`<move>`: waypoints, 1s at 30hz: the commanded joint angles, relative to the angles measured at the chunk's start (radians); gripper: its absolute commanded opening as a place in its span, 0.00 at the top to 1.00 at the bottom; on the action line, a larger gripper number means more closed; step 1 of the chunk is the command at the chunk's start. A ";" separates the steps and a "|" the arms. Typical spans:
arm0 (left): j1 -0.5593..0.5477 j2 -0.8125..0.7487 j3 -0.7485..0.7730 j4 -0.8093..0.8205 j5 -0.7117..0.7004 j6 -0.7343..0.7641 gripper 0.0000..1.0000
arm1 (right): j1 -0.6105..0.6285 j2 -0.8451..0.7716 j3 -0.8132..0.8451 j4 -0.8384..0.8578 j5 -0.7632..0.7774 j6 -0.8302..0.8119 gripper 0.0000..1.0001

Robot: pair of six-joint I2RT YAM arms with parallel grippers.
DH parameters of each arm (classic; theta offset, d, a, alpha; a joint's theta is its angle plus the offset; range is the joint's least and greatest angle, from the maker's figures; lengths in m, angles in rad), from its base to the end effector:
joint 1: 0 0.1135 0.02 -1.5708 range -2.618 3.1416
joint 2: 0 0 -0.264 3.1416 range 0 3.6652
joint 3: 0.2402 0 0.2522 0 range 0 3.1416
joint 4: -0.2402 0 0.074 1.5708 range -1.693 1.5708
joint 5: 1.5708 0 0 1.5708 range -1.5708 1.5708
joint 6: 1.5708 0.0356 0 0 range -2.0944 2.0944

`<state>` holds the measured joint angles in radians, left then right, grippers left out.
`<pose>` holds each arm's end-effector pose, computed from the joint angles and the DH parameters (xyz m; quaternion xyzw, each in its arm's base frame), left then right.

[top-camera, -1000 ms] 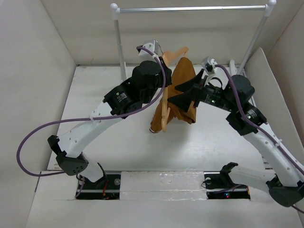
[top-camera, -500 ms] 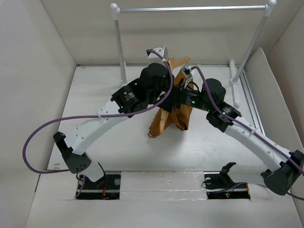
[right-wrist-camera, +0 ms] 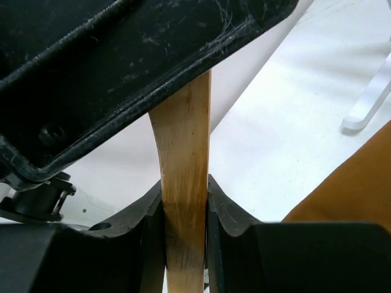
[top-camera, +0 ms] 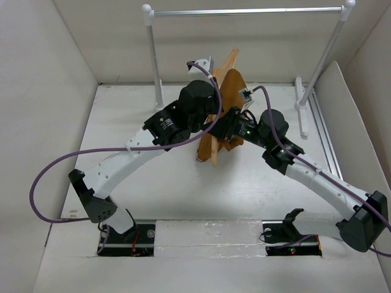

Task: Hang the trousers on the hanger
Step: Place the hanger at the clothesline.

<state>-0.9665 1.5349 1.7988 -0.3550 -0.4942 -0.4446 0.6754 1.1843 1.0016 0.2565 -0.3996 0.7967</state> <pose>0.2050 -0.2671 0.4896 0.0255 0.7344 -0.2864 0.6148 0.2089 0.1851 0.3804 -0.1047 0.6746 0.5822 0.4416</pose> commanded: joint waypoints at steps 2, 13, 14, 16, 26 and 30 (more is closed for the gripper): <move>-0.012 -0.068 0.059 0.245 0.032 -0.033 0.87 | -0.016 -0.017 0.104 0.101 -0.021 0.001 0.94; -0.012 -0.122 0.171 0.271 0.120 0.032 0.20 | -0.160 0.054 0.258 0.102 -0.080 0.058 1.00; -0.012 -0.140 0.168 0.274 0.117 0.038 0.20 | -0.171 0.067 0.275 0.101 -0.091 0.058 1.00; -0.012 -0.160 0.168 0.281 0.112 0.046 0.19 | -0.215 0.081 0.331 0.099 -0.116 0.062 1.00; -0.012 -0.303 -0.001 0.271 0.083 0.024 0.19 | -0.525 0.202 0.482 0.155 -0.239 0.144 1.00; -0.012 -0.387 -0.203 0.257 0.075 -0.020 0.19 | -0.611 0.239 0.482 0.248 -0.242 0.206 1.00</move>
<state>-0.9749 1.1866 1.6917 -0.1005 -0.4118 -0.4286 0.1051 1.4448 1.3960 0.2016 -0.6102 0.9977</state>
